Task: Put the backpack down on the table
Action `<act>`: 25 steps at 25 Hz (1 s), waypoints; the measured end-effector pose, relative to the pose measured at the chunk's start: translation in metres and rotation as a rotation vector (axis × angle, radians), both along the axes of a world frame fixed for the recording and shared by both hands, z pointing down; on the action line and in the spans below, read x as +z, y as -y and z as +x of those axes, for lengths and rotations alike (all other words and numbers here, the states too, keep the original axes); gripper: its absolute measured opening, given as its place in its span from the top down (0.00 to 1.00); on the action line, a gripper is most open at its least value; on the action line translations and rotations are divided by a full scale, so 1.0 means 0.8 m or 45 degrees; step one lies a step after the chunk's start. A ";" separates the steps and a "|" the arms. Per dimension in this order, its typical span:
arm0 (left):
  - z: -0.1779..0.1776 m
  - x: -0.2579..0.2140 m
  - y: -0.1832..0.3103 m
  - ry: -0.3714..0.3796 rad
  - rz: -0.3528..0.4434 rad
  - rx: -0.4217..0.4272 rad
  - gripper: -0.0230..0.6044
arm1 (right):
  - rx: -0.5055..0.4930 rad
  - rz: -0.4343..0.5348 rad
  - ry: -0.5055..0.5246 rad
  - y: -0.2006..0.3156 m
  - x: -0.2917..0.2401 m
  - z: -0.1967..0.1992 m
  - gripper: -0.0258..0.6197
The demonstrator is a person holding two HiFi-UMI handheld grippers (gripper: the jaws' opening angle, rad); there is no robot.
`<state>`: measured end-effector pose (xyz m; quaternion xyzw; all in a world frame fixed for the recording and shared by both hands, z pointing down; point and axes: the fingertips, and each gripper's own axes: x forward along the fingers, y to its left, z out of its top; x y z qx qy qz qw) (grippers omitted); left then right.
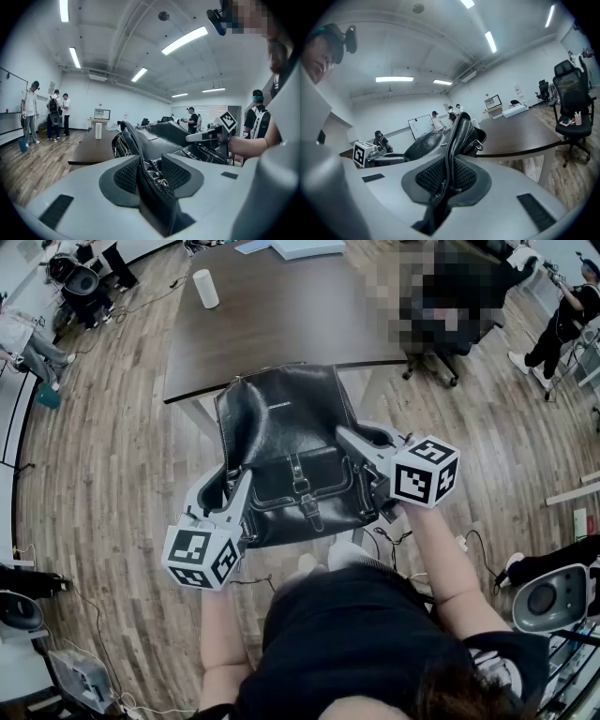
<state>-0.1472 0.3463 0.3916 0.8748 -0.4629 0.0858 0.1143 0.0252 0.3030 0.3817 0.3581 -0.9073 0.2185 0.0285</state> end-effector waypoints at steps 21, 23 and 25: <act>0.002 0.006 -0.002 0.097 0.010 -0.039 0.70 | -0.003 0.007 0.006 -0.003 0.004 0.000 0.89; 0.011 0.001 0.008 0.107 0.011 -0.046 0.70 | -0.014 0.010 0.015 0.008 -0.002 0.009 0.89; 0.033 -0.003 0.033 0.112 0.006 -0.056 0.70 | -0.025 0.006 0.027 0.034 -0.006 0.030 0.89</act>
